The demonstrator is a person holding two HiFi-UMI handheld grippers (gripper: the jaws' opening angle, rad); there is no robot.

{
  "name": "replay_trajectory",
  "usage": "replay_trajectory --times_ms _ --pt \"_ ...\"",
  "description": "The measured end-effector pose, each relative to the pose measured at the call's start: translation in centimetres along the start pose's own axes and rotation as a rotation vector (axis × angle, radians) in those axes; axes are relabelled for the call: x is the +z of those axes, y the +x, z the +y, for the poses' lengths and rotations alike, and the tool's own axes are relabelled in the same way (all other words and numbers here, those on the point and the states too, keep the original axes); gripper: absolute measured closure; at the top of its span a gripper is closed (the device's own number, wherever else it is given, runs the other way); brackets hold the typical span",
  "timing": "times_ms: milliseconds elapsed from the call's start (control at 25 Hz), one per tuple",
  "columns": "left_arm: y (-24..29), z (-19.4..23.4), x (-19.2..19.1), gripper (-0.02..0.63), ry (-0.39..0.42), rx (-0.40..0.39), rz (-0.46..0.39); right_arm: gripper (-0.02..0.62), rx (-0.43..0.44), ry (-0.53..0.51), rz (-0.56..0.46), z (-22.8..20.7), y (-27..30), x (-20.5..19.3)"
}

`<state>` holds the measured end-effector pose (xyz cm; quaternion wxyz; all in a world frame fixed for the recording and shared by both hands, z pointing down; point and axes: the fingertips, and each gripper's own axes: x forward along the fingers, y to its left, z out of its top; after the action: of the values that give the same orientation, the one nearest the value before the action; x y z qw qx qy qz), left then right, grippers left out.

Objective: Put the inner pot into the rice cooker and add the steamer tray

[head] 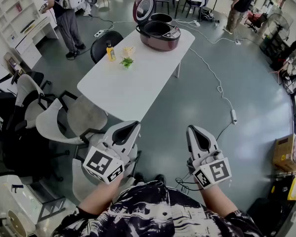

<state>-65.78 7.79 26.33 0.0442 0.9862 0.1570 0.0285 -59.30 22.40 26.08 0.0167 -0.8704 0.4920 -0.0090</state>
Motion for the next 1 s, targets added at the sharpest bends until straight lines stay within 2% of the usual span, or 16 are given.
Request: replay_trajectory --times_ms 560,640,720,760,800,840,880,1000 --pt "-0.3 0.4 -0.2 0.601 -0.009 0.014 -0.002 0.598 0.013 0.008 0.015 0.1 0.2 -0.7" --pt "-0.3 0.5 -0.3 0.601 -0.009 0.015 -0.004 0.598 0.039 0.03 -0.002 0.1 0.3 -0.6" --pt "-0.3 0.5 -0.3 0.601 -0.011 0.016 -0.003 0.59 0.104 0.105 -0.049 0.4 0.7 0.1" --pt "-0.3 0.5 -0.2 0.601 -0.011 0.016 -0.002 0.29 0.132 0.152 -0.074 0.4 0.9 0.6" --pt "-0.4 0.5 -0.2 0.601 -0.011 0.017 -0.002 0.101 0.143 0.184 -0.095 0.2 1.1 1.0" --pt "-0.4 0.5 -0.1 0.601 -0.012 0.017 -0.003 0.056 0.142 0.186 -0.109 0.0 1.2 1.3" --pt "-0.3 0.4 -0.1 0.601 -0.012 0.018 -0.003 0.043 0.137 0.167 -0.113 -0.2 1.1 1.5" --pt "0.0 0.3 -0.2 0.601 -0.013 0.014 -0.001 0.043 0.127 0.128 -0.103 -0.6 1.0 1.5"
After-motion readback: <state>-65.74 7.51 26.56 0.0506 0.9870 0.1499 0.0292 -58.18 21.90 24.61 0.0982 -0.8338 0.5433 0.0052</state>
